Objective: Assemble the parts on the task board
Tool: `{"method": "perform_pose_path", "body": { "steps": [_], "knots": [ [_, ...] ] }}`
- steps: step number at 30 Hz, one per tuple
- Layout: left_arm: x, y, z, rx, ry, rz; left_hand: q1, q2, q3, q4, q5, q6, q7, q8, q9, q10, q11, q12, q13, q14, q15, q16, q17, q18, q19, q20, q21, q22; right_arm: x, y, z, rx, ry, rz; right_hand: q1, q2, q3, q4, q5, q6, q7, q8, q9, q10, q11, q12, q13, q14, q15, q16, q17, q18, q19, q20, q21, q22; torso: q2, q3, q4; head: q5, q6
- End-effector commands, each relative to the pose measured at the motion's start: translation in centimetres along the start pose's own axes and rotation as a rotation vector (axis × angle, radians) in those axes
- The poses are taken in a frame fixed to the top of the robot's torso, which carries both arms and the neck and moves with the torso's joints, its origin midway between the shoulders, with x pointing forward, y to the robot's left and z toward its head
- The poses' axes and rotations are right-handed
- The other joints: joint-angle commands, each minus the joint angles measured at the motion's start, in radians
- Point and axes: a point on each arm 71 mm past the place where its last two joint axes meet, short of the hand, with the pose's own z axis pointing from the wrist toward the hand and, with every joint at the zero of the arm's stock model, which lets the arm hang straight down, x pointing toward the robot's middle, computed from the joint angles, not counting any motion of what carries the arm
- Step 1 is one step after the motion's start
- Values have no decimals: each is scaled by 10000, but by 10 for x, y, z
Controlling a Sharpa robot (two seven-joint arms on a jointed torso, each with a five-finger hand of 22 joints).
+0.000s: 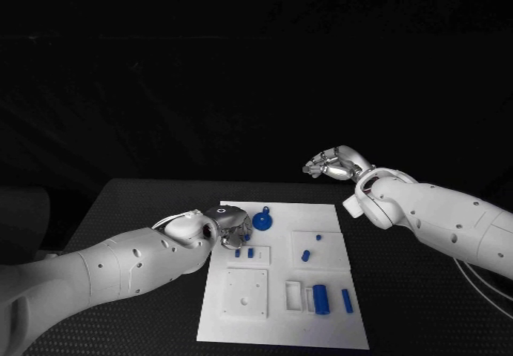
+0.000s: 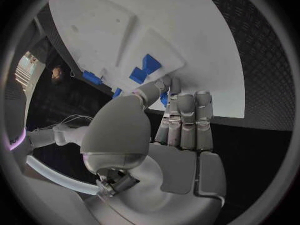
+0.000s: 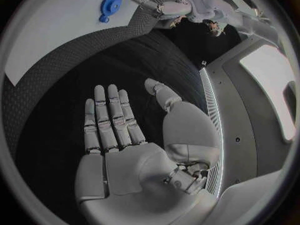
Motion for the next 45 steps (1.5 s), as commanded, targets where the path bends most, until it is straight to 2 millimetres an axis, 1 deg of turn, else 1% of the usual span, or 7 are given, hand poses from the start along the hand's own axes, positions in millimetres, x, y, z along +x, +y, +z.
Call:
{"method": "perform_pose_path", "body": {
  "steps": [1, 10, 14, 24, 31, 35, 45],
  "knots": [
    [2, 1, -3, 24, 0, -110, 46, -104, -10, 58, -29, -57, -1, 5, -2, -51, -15, 66, 21, -1, 50, -33, -8, 120, -26, -352, -64, 145, 0, 0, -1, -46, 53, -63, 88, 18, 5, -31, 19, -73, 3, -45, -14, 4, 59, -49, -4, -80, 14, -13, -14, 149, -70, -4, -31, 226, -5, -3, 0, -16, 8],
    [-10, 20, -13, -379, -540, -757, 225, -135, 68, 62, -4, 46, 100, 129, 28, -198, 14, 123, 53, -28, 78, -39, -28, 130, -46, -334, -76, 151, 3, -5, -13, -174, 1027, -1828, 670, -49, 241, -486, -408, -70, 6, -37, -13, 19, 64, -66, 6, 3, -19, 52, -5, 156, -2, -6, 29, 240, -10, 6, 8, -77, 108],
    [-21, 31, -18, -190, -1206, -1242, 256, -154, 153, 116, 18, 116, 207, 218, 42, -531, 144, 42, 20, -219, 201, -173, -101, 110, -208, -230, -186, 129, 7, -6, -20, -322, 1500, -2973, 1194, -111, 570, -588, -772, 9, -24, 3, -1, 172, 0, 16, 44, 438, -231, 322, 137, 285, 395, -38, 182, 233, -11, 1, -7, -226, 158],
    [-52, 41, -40, 112, -3034, -4912, -293, -259, 314, 608, 112, 190, 515, 483, 109, -1305, 587, -61, -91, -1374, 694, -2335, -1131, -239, -1527, 304, -1689, -478, 15, -16, -43, -657, 2254, -6052, 1776, -443, 1631, -503, -2185, 281, -137, 148, 103, 945, -350, 151, 341, 2993, -1504, 1688, 1166, 1071, 2824, -146, 1051, 156, -60, -7, 7, -811, 201],
    [-75, 44, -52, -86, -3274, -9030, -449, -238, 208, 772, -5, 101, 532, 552, 121, -1474, 675, -40, -145, -1436, 802, -3099, -1407, -343, -1699, 392, -2112, -634, 29, -20, -54, -919, 2594, -7152, 1746, -680, 1803, -397, -2497, 339, -173, 195, 155, 1071, -532, -18, 422, 4383, -1828, 2616, 1884, 1071, 4516, -683, 1714, 150, -126, -29, 5, -900, 187],
    [-77, 45, -58, -76, -3291, -10722, -645, -117, 31, 828, -16, 48, 557, 589, 123, -1683, 773, -131, -266, -1450, 898, -3479, -1504, -359, -1754, 474, -2314, -689, 41, -20, -59, -1085, 2811, -7671, 1787, -939, 1921, -234, -2837, 416, -207, 194, 161, 1154, -606, -237, 476, 5007, -1939, 4206, 2885, 1071, 5939, -1283, 2301, 222, -177, -34, -2, -978, 164],
    [-77, 52, -64, -224, -3577, -12209, -1503, -56, -907, 936, -108, -30, 563, 656, 127, -1931, 911, -245, -497, -1576, 1058, -4168, -1633, -344, -1944, 634, -2716, -775, 60, -38, -68, -802, 3381, -8559, 1836, -1160, 1998, -83, -3106, 323, -177, 98, 129, 1020, -511, -732, 460, 4894, -1858, 6089, 3883, 1071, 6906, -1776, 3110, 271, -217, -76, 23, -1104, 93]
  ]
}}
